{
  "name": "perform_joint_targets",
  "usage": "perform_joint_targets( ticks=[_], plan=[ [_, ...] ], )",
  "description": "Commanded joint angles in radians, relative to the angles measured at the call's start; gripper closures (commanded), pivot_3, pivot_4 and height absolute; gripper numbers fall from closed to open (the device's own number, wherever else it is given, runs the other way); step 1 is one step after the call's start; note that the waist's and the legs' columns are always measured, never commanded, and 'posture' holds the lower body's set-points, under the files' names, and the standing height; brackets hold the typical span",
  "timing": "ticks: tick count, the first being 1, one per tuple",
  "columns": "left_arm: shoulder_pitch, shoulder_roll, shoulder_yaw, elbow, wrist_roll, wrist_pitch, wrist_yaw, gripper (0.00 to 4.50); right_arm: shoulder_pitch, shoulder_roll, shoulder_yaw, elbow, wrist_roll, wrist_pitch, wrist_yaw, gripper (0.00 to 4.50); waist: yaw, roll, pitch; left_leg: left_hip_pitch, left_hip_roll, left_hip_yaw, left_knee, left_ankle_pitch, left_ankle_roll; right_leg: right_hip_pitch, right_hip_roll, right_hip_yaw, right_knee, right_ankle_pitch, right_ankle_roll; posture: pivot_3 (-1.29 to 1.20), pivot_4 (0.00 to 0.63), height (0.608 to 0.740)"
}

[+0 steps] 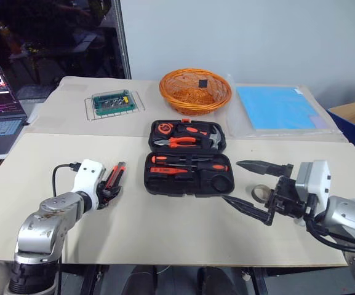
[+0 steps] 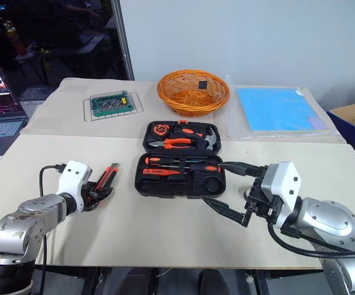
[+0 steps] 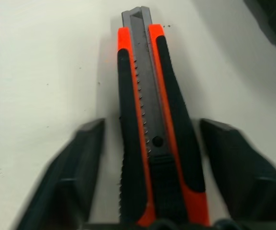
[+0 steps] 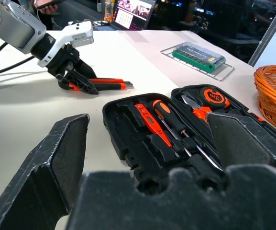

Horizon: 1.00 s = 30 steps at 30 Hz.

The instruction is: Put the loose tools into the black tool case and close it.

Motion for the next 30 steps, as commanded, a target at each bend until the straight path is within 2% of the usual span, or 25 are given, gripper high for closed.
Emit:
perform_joint_targets(
  ticks=[1, 5, 8, 11, 14, 15, 18, 24, 30],
  plan=[
    [-0.002, -0.023, 0.043, -0.042, -0.046, -0.147, -0.055, 2.81, 0.007, 0.005, -0.029, -0.032, 0.001, -0.028, -0.013, 0.0, 0.001, 0.0, 0.0, 0.0, 0.0, 0.0, 0.0, 0.0, 0.0, 0.0, 0.0, 0.0, 0.0, 0.0, 0.0, 0.0, 0.15, 0.74],
    [-0.088, 0.082, 0.028, -0.063, -0.174, -0.268, -0.324, 2.81, 0.058, 0.015, -0.071, -0.059, 0.014, -0.017, -0.038, 0.0, 0.005, -0.002, 0.001, -0.002, 0.001, 0.0, 0.0, -0.001, -0.001, -0.001, -0.001, 0.0, -0.001, 0.002, -0.003, 0.0, 0.15, 0.74],
    [-0.229, 0.184, -0.108, 0.01, -0.199, -0.308, -0.533, 2.81, 0.142, 0.006, -0.138, -0.088, 0.026, -0.012, -0.024, 0.0, 0.013, -0.001, 0.001, -0.004, -0.001, 0.0, 0.0, -0.001, -0.002, -0.002, -0.001, -0.001, -0.001, 0.002, -0.004, 0.0, 0.15, 0.74],
    [-0.406, 0.211, -0.301, 0.136, -0.134, -0.394, -0.71, 2.81, 0.246, -0.005, -0.224, -0.115, 0.042, -0.009, 0.013, 0.0, 0.012, 0.001, 0.001, -0.005, -0.002, 0.002, 0.0, 0.0, 0.0, -0.001, -0.002, 0.0, -0.003, 0.002, -0.003, 0.0, 0.15, 0.74],
    [-0.583, 0.141, -0.485, 0.334, -0.024, -0.491, -0.813, 2.81, 0.334, -0.005, -0.33, -0.135, 0.059, -0.006, 0.04, 0.0, 0.013, 0.001, 0.001, -0.005, -0.002, 0.002, 0.0, 0.0, 0.001, -0.001, -0.001, 0.0, -0.004, 0.0, 0.001, 0.0, 0.15, 0.74],
    [-0.62, 0.124, -0.546, 0.399, 0.038, -0.583, -0.844, 2.81, 0.363, -0.008, -0.368, -0.146, 0.066, -0.003, 0.048, 0.0, 0.021, 0.001, 0.001, -0.005, -0.002, 0.002, 0.0, 0.0, 0.001, -0.001, 0.0, 0.0, -0.004, 0.0, 0.001, 0.0, 0.15, 0.74],
    [-0.68, 0.084, -0.635, 0.54, 0.15, -0.734, -0.877, 2.81, 0.414, -0.014, -0.438, -0.175, 0.091, 0.007, 0.053, 0.0, 0.007, 0.002, 0.001, -0.006, -0.001, 0.001, 0.002, 0.0, 0.001, -0.001, 0.002, 0.001, -0.004, 0.0, 0.002, 0.0, 0.15, 0.74],
    [-0.737, 0.02, -0.695, 0.721, 0.249, -0.813, -0.911, 2.81, 0.455, -0.017, -0.484, -0.238, 0.136, 0.03, 0.013, 0.0, -0.003, 0.001, 0.001, -0.007, -0.001, 0.0, 0.002, 0.0, 0.001, -0.002, 0.003, 0.001, -0.003, -0.001, 0.003, 0.0, 0.15, 0.74],
    [-0.732, 0.01, -0.71, 0.72, 0.279, -0.758, -0.96, 2.81, 0.46, -0.019, -0.485, -0.262, 0.148, 0.043, -0.02, 0.0, 0.0, 0.001, 0.001, -0.007, -0.002, 0.0, 0.002, 0.0, 0.001, -0.001, 0.002, 0.001, -0.003, -0.001, 0.003, 0.0, 0.15, 0.74]
  ],
)
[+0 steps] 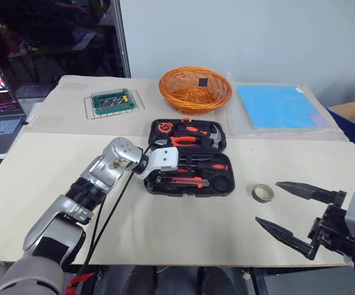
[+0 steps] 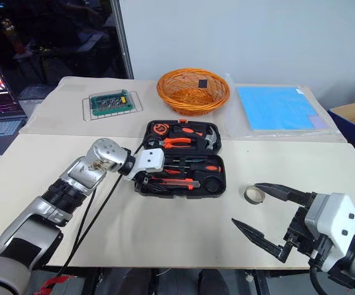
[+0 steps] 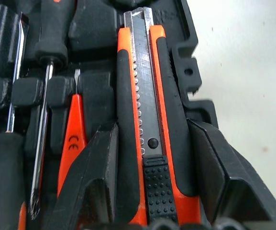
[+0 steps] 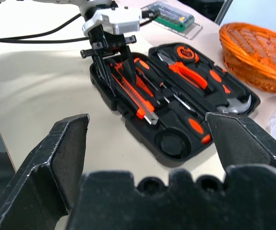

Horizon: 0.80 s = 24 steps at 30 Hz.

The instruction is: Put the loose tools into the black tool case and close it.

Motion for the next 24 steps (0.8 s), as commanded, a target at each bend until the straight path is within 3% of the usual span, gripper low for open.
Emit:
perform_joint_targets(
  ticks=[1, 2, 6, 8, 11, 16, 24],
  plan=[
    [-0.007, 0.001, -0.015, -0.018, 0.022, 0.045, -0.05, 2.81, 0.005, -0.01, -0.023, -0.033, 0.026, 0.011, -0.026, 0.0, 0.0, 0.0, 0.0, 0.0, 0.0, 0.0, 0.0, 0.0, 0.0, 0.0, 0.0, 0.0, 0.0, 0.0, 0.0, 0.0, 0.15, 0.74],
    [-0.002, 0.005, -0.011, -0.025, 0.018, 0.045, -0.06, 1.81, 0.005, -0.011, -0.021, -0.034, 0.029, 0.013, -0.03, 0.0, 0.0, 0.0, 0.0, 0.0, 0.0, 0.0, 0.0, 0.0, 0.0, 0.0, 0.0, 0.0, 0.0, 0.0, 0.0, 0.0, 0.15, 0.74],
    [0.0, 0.005, 0.038, -0.049, 0.005, 0.07, -0.04, 0.45, -0.004, -0.02, -0.013, -0.028, 0.03, 0.018, -0.033, 0.0, -0.002, 0.0, 0.0, 0.0, 0.0, 0.0, 0.0, 0.0, 0.0, 0.0, 0.0, 0.0, 0.0, 0.0, 0.0, 0.0, 0.15, 0.74],
    [-0.005, 0.015, 0.097, -0.084, -0.055, 0.123, -0.056, 0.09, -0.015, -0.028, -0.005, -0.019, 0.031, 0.019, -0.033, 0.0, -0.001, 0.0, 0.0, 0.0, 0.0, 0.0, 0.0, 0.0, 0.0, 0.0, 0.0, 0.0, 0.0, 0.0, 0.001, 0.0, 0.15, 0.74],
    [-0.005, 0.003, 0.212, -0.121, -0.161, 0.217, -0.037, 0.09, -0.033, -0.035, 0.012, -0.006, 0.027, 0.016, -0.033, 0.0, -0.001, 0.0, 0.0, 0.0, 0.0, -0.001, 0.0, 0.0, 0.0, 0.0, 0.0, 0.0, 0.0, 0.0, 0.001, 0.0, 0.15, 0.74],
    [0.052, -0.053, 0.361, -0.171, -0.281, 0.361, 0.078, 1.46, -0.07, -0.042, 0.058, 0.011, 0.011, 0.01, -0.039, 0.0, -0.001, 0.0, 0.0, 0.0, 0.0, -0.001, 0.001, 0.0, 0.001, 0.0, 0.0, -0.001, 0.001, 0.0, 0.001, 0.0, 0.15, 0.74],
    [0.336, -0.092, 0.402, -0.392, -0.235, 0.355, 0.353, 4.25, -0.095, -0.042, 0.1, 0.026, -0.027, 0.005, -0.047, 0.0, -0.001, 0.0, 0.0, 0.0, 0.0, -0.002, 0.001, 0.0, 0.001, 0.0, 0.001, 0.0, 0.002, 0.004, 0.006, 0.0, 0.15, 0.74]
  ],
)
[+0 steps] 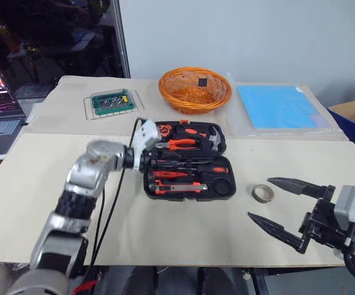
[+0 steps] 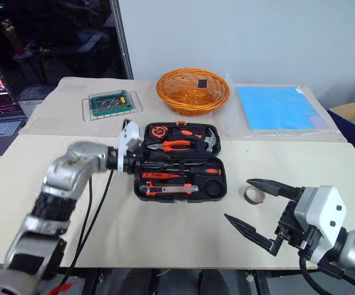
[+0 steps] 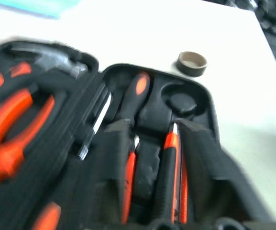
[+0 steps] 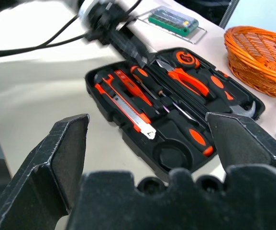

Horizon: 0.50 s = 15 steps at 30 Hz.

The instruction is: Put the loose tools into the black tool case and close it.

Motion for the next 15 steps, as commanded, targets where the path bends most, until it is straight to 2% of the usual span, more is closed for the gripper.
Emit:
perform_joint_targets(
  ticks=[1, 3, 6, 8, 10, 15],
  plan=[
    [0.067, 0.027, -0.007, -0.112, 0.035, 0.005, 0.075, 4.42, -0.02, -0.003, 0.021, 0.003, -0.023, -0.015, -0.012, 0.0, 0.0, 0.0, 0.0, 0.0, 0.0, 0.0, 0.0, 0.0, 0.0, 0.0, 0.0, 0.0, 0.0, 0.0, 0.0, 0.0, 0.15, 0.74],
    [0.115, 0.041, -0.062, -0.108, 0.09, 0.009, 0.117, 4.42, -0.038, -0.002, 0.048, 0.007, -0.036, -0.016, -0.02, 0.0, 0.0, 0.001, 0.0, 0.002, 0.0, 0.0, 0.0, 0.0, 0.0, 0.001, -0.001, 0.0, 0.0, -0.003, -0.005, 0.0, 0.15, 0.74],
    [0.144, 0.072, -0.162, -0.071, 0.165, -0.003, 0.123, 4.42, -0.047, 0.0, 0.069, 0.004, -0.047, -0.015, -0.022, 0.0, 0.002, 0.0, -0.002, 0.005, 0.0, 0.0, 0.0, 0.0, 0.0, 0.004, -0.001, 0.0, 0.0, -0.004, -0.006, 0.0, 0.15, 0.74],
    [0.148, 0.076, -0.185, -0.064, 0.177, -0.018, 0.124, 4.42, -0.048, 0.003, 0.073, 0.004, -0.051, -0.015, -0.021, 0.0, 0.001, 0.003, -0.003, 0.009, 0.0, 0.001, 0.0, 0.0, -0.001, 0.009, -0.001, 0.0, -0.002, -0.004, -0.006, 0.0, 0.15, 0.74],
    [0.148, 0.081, -0.226, -0.041, 0.219, -0.072, 0.123, 4.42, -0.048, 0.004, 0.079, 0.006, -0.055, -0.016, -0.022, 0.0, 0.0, 0.005, -0.005, 0.015, 0.0, 0.001, -0.002, -0.001, -0.002, 0.014, -0.002, 0.0, -0.003, -0.005, -0.006, 0.0, 0.15, 0.74],
    [0.143, 0.077, -0.288, 0.033, 0.291, -0.211, 0.107, 4.42, -0.052, 0.007, 0.104, 0.011, -0.069, -0.006, -0.036, 0.0, 0.002, 0.01, -0.01, 0.016, 0.001, 0.001, -0.002, -0.002, -0.002, 0.015, -0.003, 0.0, -0.003, -0.006, -0.006, 0.0, 0.15, 0.74]
  ],
)
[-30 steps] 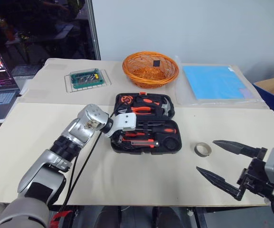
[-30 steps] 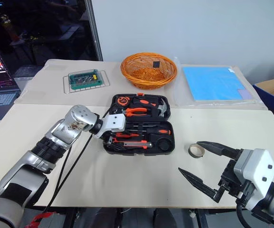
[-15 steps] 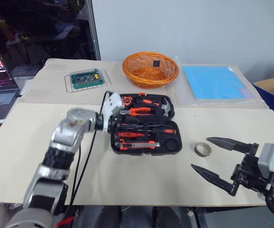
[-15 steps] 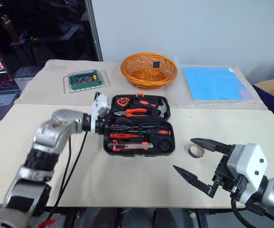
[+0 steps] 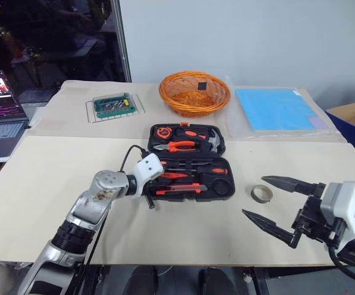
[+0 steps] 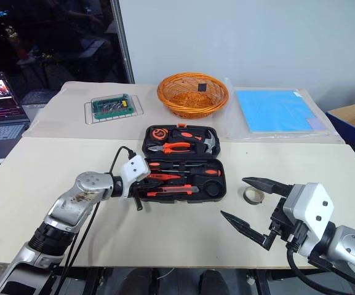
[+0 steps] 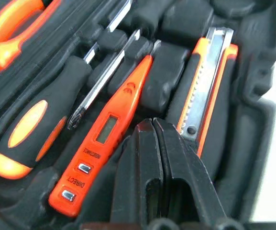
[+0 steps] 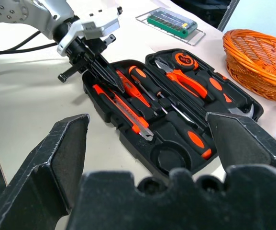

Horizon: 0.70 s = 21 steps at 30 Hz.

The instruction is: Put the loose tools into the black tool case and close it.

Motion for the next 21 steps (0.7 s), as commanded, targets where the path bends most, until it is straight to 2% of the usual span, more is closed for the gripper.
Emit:
perform_joint_targets(
  ticks=[1, 5, 7, 9, 11, 12, 14, 16, 17, 19, 21],
  plan=[
    [0.036, -0.007, -0.101, 0.107, 0.064, -0.084, -0.032, 4.42, -0.004, 0.008, 0.005, -0.008, -0.01, -0.004, -0.02, 0.0, 0.003, 0.002, -0.002, 0.0, 0.0, 0.0, 0.0, 0.0, -0.001, 0.0, 0.0, 0.0, 0.0, 0.0, 0.0, 0.0, 0.15, 0.74],
    [0.036, -0.058, 0.047, 0.053, -0.095, -0.158, -0.071, 4.42, 0.013, 0.032, -0.022, -0.008, -0.024, 0.019, -0.076, 0.0, 0.004, 0.003, -0.003, 0.001, 0.0, -0.001, 0.0, -0.003, -0.006, 0.001, -0.002, -0.001, -0.001, -0.001, 0.001, 0.0, 0.15, 0.74],
    [0.023, -0.057, 0.136, -0.006, -0.207, -0.127, -0.117, 4.42, 0.034, 0.024, -0.027, -0.002, -0.081, 0.047, -0.112, 0.0, 0.003, 0.002, -0.002, -0.002, 0.0, -0.001, 0.0, -0.003, -0.005, -0.001, -0.003, -0.001, -0.001, -0.001, 0.001, 0.0, 0.15, 0.74],
    [0.009, -0.028, 0.164, -0.053, -0.264, -0.093, -0.169, 4.42, 0.056, 0.02, -0.034, 0.011, -0.12, 0.062, -0.127, 0.0, 0.003, -0.002, 0.0, -0.006, -0.001, 0.0, 0.0, -0.002, -0.004, -0.005, -0.003, -0.001, 0.0, 0.0, 0.001, 0.0, 0.15, 0.74],
    [0.006, 0.023, 0.18, -0.141, -0.392, 0.02, -0.268, 3.91, 0.08, 0.016, -0.035, 0.029, -0.201, 0.039, -0.134, 0.0, 0.001, -0.003, 0.001, -0.013, -0.001, 0.0, 0.0, 0.001, 0.002, -0.012, -0.001, 0.0, 0.001, 0.001, 0.0, 0.0, 0.15, 0.74],
    [0.003, 0.045, 0.183, -0.178, -0.434, 0.049, -0.303, 3.82, 0.092, -0.008, -0.031, 0.044, -0.232, 0.062, -0.132, 0.0, 0.0, -0.003, 0.001, -0.014, -0.001, 0.0, 0.001, 0.001, 0.002, -0.014, 0.0, 0.0, 0.001, 0.001, 0.0, 0.0, 0.15, 0.74],
    [-0.026, 0.088, 0.215, -0.206, -0.515, 0.11, -0.353, 3.07, 0.041, -0.079, 0.027, 0.098, -0.244, 0.185, -0.152, 0.0, -0.005, -0.002, 0.001, -0.014, 0.0, 0.001, 0.0, 0.001, 0.002, -0.014, 0.001, 0.0, 0.001, 0.001, -0.001, 0.0, 0.15, 0.74],
    [-0.04, 0.109, 0.217, -0.235, -0.538, 0.14, -0.356, 2.29, 0.0, -0.112, 0.047, 0.148, -0.187, 0.274, -0.127, 0.0, -0.005, -0.003, 0.001, -0.014, 0.0, 0.001, 0.001, 0.001, 0.002, -0.015, 0.001, 0.0, 0.001, 0.001, -0.001, 0.0, 0.15, 0.74],
    [-0.037, 0.12, 0.211, -0.262, -0.547, 0.155, -0.356, 2.2, -0.027, -0.114, 0.053, 0.176, -0.172, 0.294, -0.124, 0.24, -0.006, -0.003, 0.001, -0.014, 0.0, 0.001, 0.001, 0.001, 0.002, -0.014, 0.001, 0.0, 0.001, 0.001, -0.001, 0.0, 0.15, 0.74],
    [-0.038, 0.141, 0.21, -0.302, -0.555, 0.178, -0.347, 1.49, -0.105, -0.129, 0.101, 0.221, -0.166, 0.321, -0.118, 0.65, -0.005, -0.005, 0.002, -0.013, 0.0, 0.001, 0.001, 0.001, 0.002, -0.013, 0.001, 0.0, 0.002, 0.001, -0.001, 0.0, 0.15, 0.74],
    [-0.048, 0.158, 0.208, -0.338, -0.569, 0.218, -0.33, 0.76, -0.188, -0.15, 0.17, 0.279, -0.176, 0.364, -0.113, 1.38, -0.006, -0.005, 0.003, -0.013, 0.0, 0.001, 0.001, 0.001, 0.002, -0.013, 0.002, 0.001, 0.001, 0.001, -0.001, 0.0, 0.15, 0.74]
  ],
)
